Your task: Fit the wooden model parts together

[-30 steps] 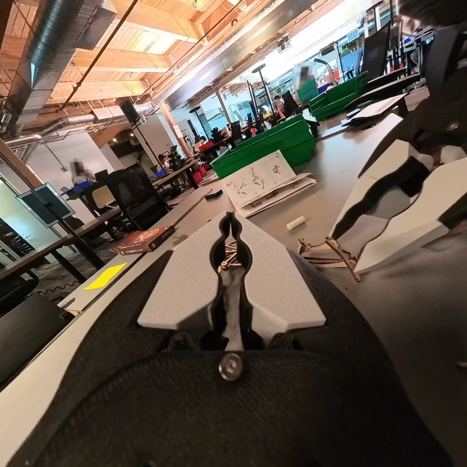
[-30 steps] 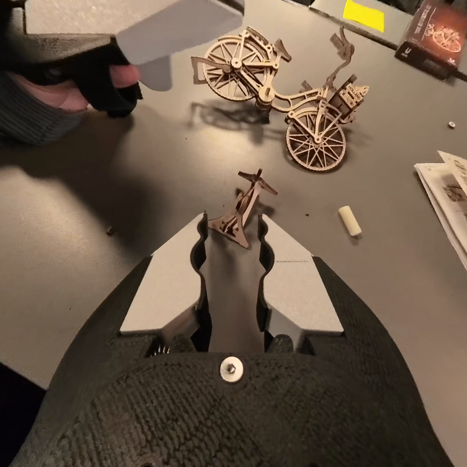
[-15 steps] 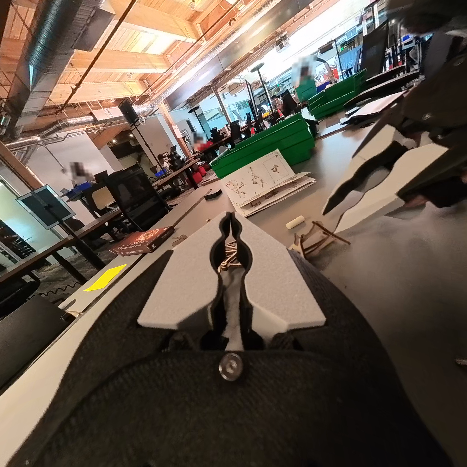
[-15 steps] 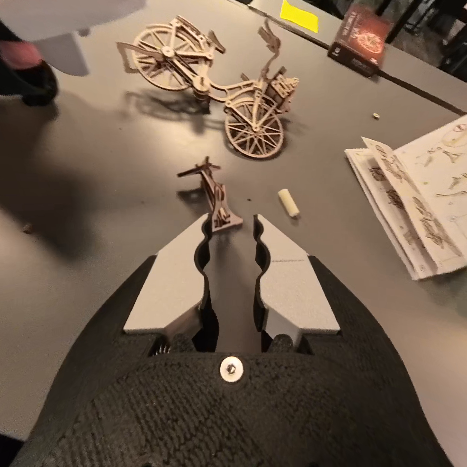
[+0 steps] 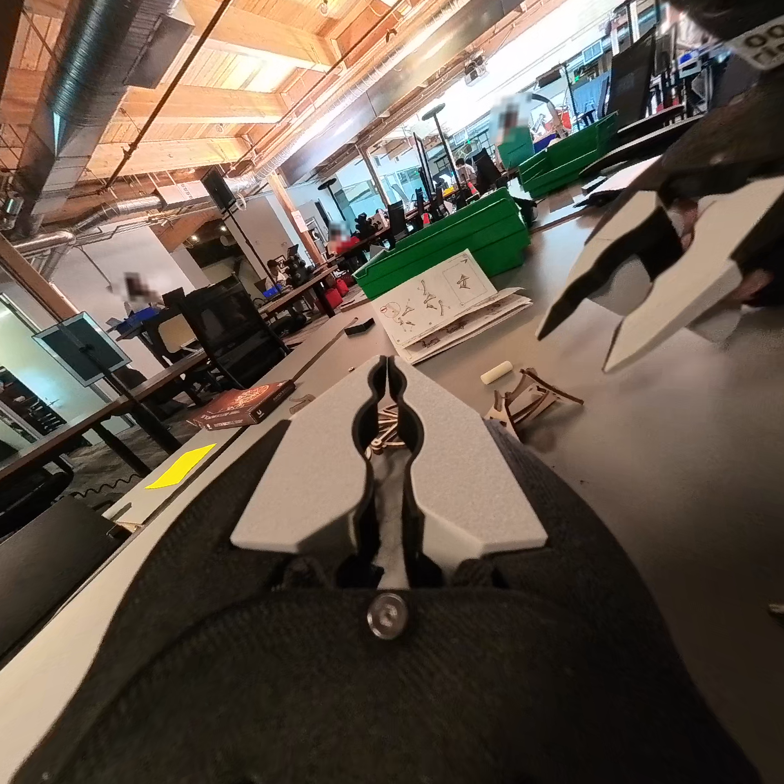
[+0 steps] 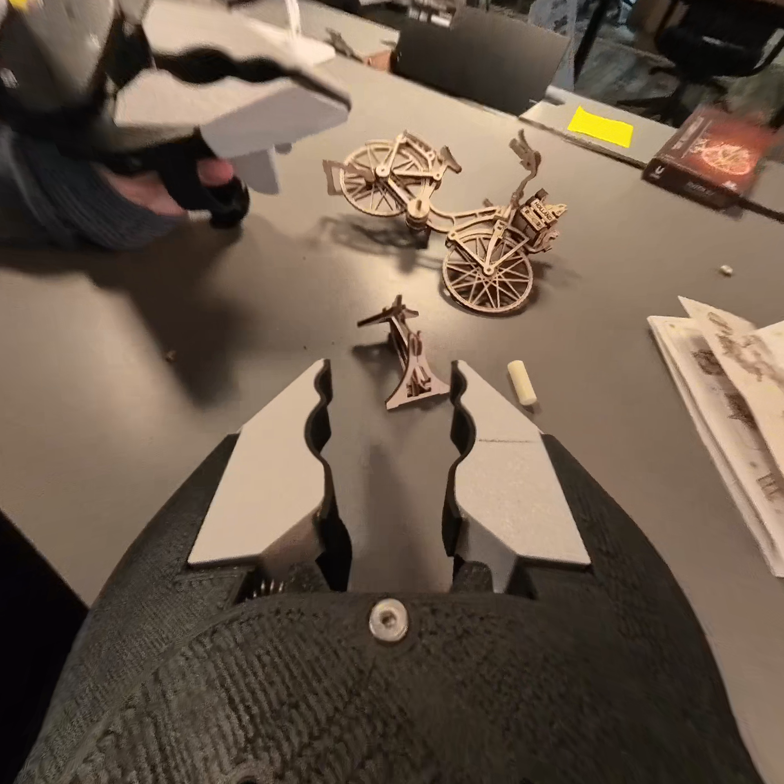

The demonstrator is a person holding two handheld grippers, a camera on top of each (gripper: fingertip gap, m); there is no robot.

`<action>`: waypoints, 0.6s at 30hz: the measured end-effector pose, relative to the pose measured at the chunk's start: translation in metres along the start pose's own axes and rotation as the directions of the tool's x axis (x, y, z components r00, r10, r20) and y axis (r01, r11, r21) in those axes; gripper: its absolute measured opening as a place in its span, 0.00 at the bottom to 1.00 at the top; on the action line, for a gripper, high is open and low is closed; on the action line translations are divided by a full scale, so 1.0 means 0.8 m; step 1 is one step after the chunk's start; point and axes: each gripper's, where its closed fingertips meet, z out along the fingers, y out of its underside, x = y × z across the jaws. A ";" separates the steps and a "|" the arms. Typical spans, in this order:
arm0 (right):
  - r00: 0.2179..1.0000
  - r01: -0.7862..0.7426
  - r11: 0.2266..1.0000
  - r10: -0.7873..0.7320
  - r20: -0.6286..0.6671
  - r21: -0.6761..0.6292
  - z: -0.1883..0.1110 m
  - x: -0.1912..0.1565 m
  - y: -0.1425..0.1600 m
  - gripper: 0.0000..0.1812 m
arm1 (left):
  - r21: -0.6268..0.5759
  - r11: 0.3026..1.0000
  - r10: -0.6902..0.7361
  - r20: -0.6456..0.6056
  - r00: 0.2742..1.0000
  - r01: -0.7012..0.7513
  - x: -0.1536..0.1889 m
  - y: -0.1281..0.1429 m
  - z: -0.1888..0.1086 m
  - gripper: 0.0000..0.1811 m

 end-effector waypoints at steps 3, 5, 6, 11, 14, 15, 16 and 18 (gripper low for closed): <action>0.999 -0.049 0.996 0.048 0.008 0.075 -0.007 0.009 -0.012 0.29 | -0.001 1.000 0.006 -0.001 1.000 -0.006 0.001 0.000 0.001 0.00; 1.000 0.012 0.999 -0.012 -0.017 0.050 -0.004 0.013 -0.011 0.26 | -0.003 1.000 0.017 -0.005 1.000 -0.017 0.002 0.001 0.001 0.00; 0.999 0.050 0.999 -0.050 -0.006 0.004 0.000 0.010 -0.009 0.25 | -0.003 1.000 0.020 -0.006 1.000 -0.020 0.003 0.000 0.001 0.00; 0.961 0.271 0.939 -0.253 0.107 -0.213 0.017 0.003 -0.018 0.13 | 0.002 1.000 0.013 -0.006 1.000 -0.013 0.002 0.000 0.001 0.00; 0.914 0.403 0.849 -0.353 0.202 -0.341 0.027 0.008 -0.013 0.12 | 0.002 1.000 0.016 -0.009 1.000 -0.015 0.003 0.000 0.001 0.00; 0.900 0.431 0.819 -0.364 0.239 -0.379 0.031 0.009 -0.009 0.13 | 0.002 1.000 0.016 -0.009 1.000 -0.016 0.003 0.000 0.001 0.00; 0.890 0.451 0.792 -0.362 0.278 -0.412 0.034 0.008 -0.003 0.13 | 0.002 1.000 0.016 -0.009 1.000 -0.016 0.003 0.000 0.001 0.00; 0.876 0.471 0.750 -0.336 0.345 -0.465 0.039 0.007 0.007 0.12 | 0.003 1.000 0.015 -0.009 1.000 -0.015 0.003 -0.001 0.001 0.00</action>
